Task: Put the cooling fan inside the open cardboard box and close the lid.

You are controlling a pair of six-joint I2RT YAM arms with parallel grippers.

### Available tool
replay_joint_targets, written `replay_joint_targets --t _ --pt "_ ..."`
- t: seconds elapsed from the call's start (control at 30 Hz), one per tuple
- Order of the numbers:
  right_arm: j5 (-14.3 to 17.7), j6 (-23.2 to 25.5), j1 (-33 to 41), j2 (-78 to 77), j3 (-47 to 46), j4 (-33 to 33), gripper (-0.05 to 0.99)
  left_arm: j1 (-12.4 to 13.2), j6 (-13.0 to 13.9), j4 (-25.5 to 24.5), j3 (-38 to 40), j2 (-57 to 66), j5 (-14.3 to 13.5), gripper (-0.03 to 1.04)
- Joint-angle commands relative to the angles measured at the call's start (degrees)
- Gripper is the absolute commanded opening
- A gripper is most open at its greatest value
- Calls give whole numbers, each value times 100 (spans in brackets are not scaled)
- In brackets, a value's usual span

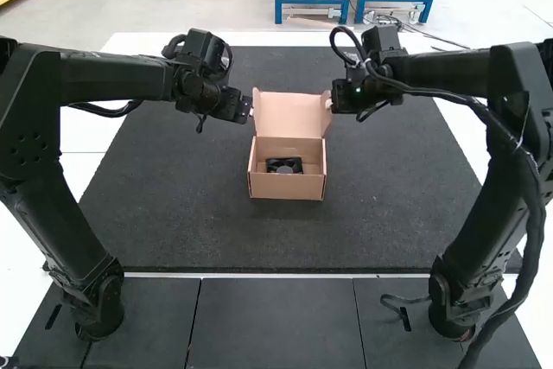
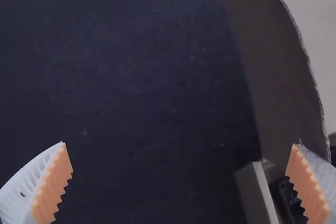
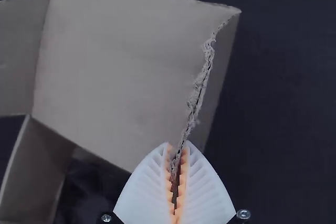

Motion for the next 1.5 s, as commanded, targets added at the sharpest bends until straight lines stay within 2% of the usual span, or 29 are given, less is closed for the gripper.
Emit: replay_joint_targets --t 0.0,0.2,0.7,1.17,1.47 --pt "-247 81 238 45 -304 -165 -2 -37 -58 4 167 -40 79 96" --pt "-247 116 264 -122 -489 -156 -2 -46 -58 4 106 -49 88 96" --pt "-326 195 466 -623 -1139 -130 -2 -336 -102 -128 -79 -234 229 96" --pt "-423 265 607 -940 -1464 -156 -2 -336 -67 -418 -518 -823 220 96" --pt "-458 265 774 -992 -1754 -139 -2 -345 -58 -418 -799 -1060 237 96"
